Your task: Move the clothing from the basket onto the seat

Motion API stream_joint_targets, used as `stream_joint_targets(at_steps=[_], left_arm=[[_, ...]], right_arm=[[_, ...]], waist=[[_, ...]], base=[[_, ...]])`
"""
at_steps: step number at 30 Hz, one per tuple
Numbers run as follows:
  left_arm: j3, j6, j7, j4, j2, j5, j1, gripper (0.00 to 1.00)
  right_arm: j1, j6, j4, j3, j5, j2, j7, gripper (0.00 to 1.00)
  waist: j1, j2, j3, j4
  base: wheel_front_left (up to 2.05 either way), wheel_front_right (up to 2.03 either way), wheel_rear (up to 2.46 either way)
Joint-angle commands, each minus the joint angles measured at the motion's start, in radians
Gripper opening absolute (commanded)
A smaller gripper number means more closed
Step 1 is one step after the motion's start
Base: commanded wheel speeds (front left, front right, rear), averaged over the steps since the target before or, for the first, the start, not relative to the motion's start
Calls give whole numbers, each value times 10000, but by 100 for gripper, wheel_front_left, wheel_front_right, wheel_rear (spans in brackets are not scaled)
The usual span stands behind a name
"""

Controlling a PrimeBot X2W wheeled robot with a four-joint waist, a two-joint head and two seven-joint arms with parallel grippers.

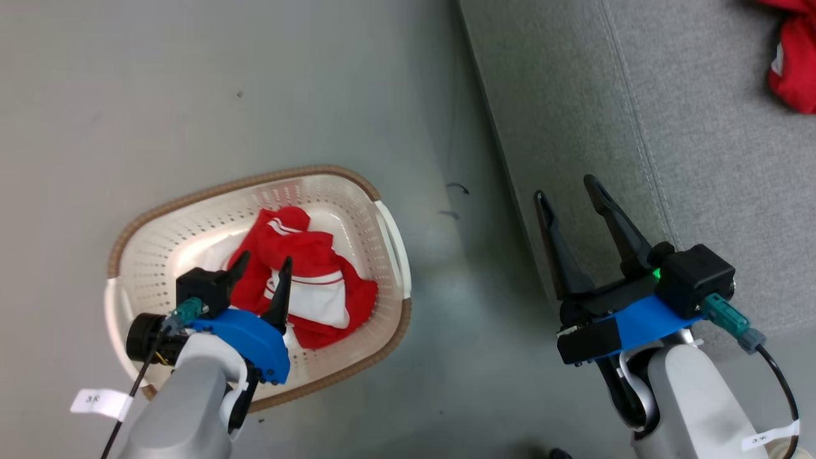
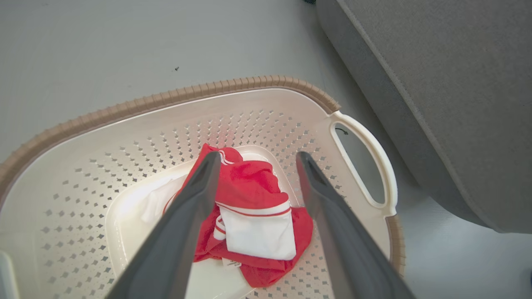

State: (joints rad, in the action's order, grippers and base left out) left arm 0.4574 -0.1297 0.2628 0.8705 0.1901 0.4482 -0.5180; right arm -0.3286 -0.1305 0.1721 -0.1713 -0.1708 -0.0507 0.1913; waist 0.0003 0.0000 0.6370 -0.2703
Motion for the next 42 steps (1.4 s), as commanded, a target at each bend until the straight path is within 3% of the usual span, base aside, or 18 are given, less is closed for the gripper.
stream_joint_targets(at_steps=[1,10,18,39,40,42], left_arm=[[172,-9,-35,267,103,179,-379,100],[514,-10,-502,1328,156,1156,-1310,100],[244,18,-794,2391,128,1641,-2126,100],[40,1448,-1428,3788,17,1889,-3559,100],[83,1487,-1480,3816,15,1860,-3578,83],[179,1500,-1544,3855,25,1808,-3624,0]], right_arm=[[-212,-5,15,-61,-124,6,113,100],[-384,-5,17,-290,-327,5,362,100],[-524,-5,91,-520,-577,5,567,100],[-776,-5,236,-953,-1299,5,751,100],[-757,-5,219,-942,-1322,5,752,100],[-725,-5,181,-934,-1329,5,752,100]], waist=[[-3,0,549,-376],[-3,0,1402,-700],[-3,0,2017,-927],[-3,0,2823,-1395],[-3,0,2831,-1396],[-3,0,2843,-1401]], base=[[0,0,0],[0,0,0],[0,0,0],[0,0,0],[0,0,0],[0,0,0]])
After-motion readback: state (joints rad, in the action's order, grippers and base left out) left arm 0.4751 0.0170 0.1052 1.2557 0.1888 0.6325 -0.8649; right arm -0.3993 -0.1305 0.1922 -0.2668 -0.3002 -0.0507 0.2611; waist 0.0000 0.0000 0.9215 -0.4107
